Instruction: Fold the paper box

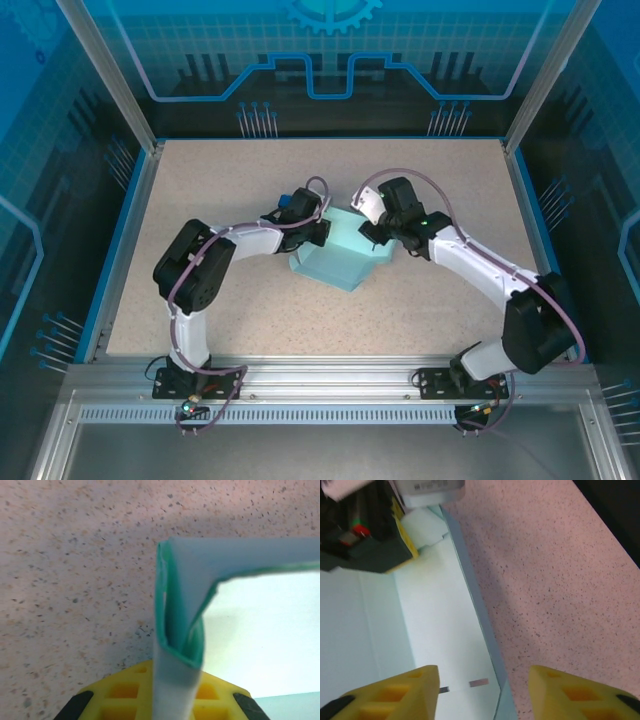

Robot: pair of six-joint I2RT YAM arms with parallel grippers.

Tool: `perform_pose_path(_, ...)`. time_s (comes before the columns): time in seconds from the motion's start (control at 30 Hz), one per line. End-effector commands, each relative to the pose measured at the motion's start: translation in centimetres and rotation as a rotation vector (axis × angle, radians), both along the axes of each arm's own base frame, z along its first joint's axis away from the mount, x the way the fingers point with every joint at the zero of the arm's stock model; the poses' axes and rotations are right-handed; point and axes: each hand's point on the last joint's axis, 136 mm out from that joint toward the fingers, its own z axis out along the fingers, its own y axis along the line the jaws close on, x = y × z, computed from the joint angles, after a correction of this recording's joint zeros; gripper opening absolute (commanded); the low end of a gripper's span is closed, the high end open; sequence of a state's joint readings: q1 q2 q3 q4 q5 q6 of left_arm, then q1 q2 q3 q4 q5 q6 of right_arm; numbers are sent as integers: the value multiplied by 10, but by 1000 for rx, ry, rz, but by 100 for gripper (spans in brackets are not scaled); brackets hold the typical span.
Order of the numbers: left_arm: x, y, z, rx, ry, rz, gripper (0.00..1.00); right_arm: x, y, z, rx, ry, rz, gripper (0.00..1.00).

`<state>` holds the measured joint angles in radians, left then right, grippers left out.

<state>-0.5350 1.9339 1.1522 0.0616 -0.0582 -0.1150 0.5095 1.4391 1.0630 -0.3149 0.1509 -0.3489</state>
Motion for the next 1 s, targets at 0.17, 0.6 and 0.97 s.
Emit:
perform_pose_path(0.17,-2,-3,44,-41,-106,54,0,-15,-4,20,282,223,-319,67)
perform_pose_path(0.6,-4,-6,53,-25,-142,64,0,-11,-20,-13,189,289,-547,60)
perform_pose_path(0.97,-4,-5,58,-36,-156,83,0,-13,-4,-27,312,385,-551,55)
